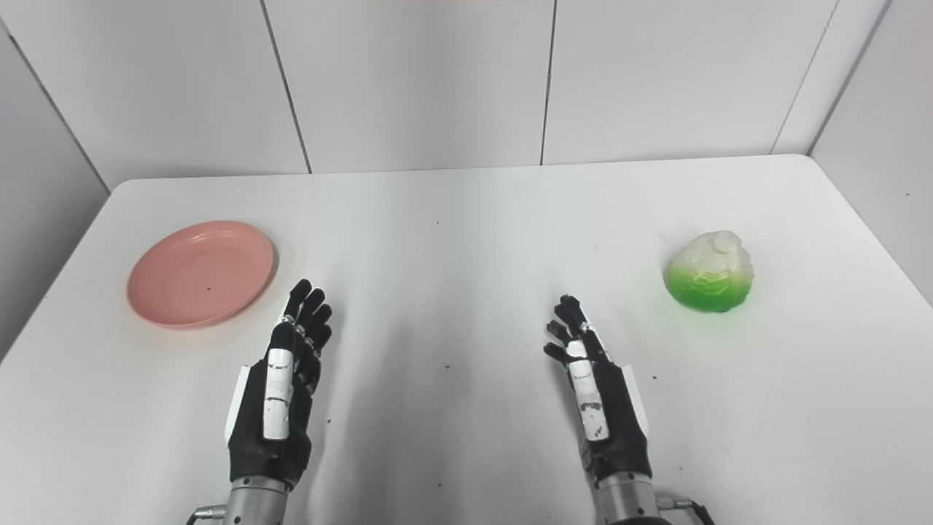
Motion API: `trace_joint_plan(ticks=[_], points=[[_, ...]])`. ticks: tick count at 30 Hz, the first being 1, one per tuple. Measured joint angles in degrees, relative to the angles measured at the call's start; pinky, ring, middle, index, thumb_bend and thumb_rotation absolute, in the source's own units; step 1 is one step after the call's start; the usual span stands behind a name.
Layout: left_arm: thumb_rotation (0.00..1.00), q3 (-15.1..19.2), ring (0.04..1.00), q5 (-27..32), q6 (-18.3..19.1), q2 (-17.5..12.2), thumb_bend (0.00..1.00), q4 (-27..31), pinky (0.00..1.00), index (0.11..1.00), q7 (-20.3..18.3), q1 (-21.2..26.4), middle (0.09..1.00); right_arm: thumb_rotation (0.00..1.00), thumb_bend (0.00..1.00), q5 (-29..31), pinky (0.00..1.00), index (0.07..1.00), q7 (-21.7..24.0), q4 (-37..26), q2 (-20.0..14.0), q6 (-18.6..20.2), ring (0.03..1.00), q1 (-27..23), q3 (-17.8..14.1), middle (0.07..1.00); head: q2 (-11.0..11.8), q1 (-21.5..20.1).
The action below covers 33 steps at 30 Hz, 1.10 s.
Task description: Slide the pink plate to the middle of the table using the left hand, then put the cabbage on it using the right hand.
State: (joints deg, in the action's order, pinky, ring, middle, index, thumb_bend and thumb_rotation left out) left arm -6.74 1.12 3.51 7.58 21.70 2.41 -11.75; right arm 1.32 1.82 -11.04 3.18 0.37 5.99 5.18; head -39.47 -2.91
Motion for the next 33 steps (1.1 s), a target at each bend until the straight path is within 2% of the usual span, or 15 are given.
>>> trace_joint_plan(ticks=[15, 20, 24, 33], points=[[0.93, -0.7, 0.965, -0.2, -4.3, 1.4, 0.7, -4.2, 1.0, 0.958, 2.8, -1.3, 0.968, 0.99, 0.84, 1.0, 0.87, 0.93, 1.9, 0.8, -0.2, -1.2, 0.909, 0.2, -1.2, 0.938, 1.9, 1.0], [0.95, -0.7, 0.971, -0.2, -4.3, 1.6, 0.68, -5.2, 1.0, 0.966, 3.3, -1.5, 0.977, 0.99, 0.85, 1.0, 0.89, 0.934, 2.1, 0.8, -0.2, -1.5, 0.918, 0.3, -1.4, 0.947, 2.2, 1.2], [0.96, -0.5, 0.972, -0.2, -4.3, 1.7, 0.68, -6.6, 1.0, 0.977, 3.3, -1.6, 0.978, 0.99, 0.85, 0.7, 0.92, 0.935, 2.0, 1.6, -0.2, -3.4, 0.936, 0.3, -1.8, 0.953, 2.3, 1.5], [0.95, -0.5, 0.976, -0.2, -4.0, 1.6, 0.69, -7.2, 1.0, 1.0, 3.3, -1.6, 0.985, 0.98, 0.85, 0.6, 0.92, 0.931, 2.0, 1.7, -0.2, -3.5, 0.934, 0.3, -2.0, 0.953, 2.3, 1.5]])
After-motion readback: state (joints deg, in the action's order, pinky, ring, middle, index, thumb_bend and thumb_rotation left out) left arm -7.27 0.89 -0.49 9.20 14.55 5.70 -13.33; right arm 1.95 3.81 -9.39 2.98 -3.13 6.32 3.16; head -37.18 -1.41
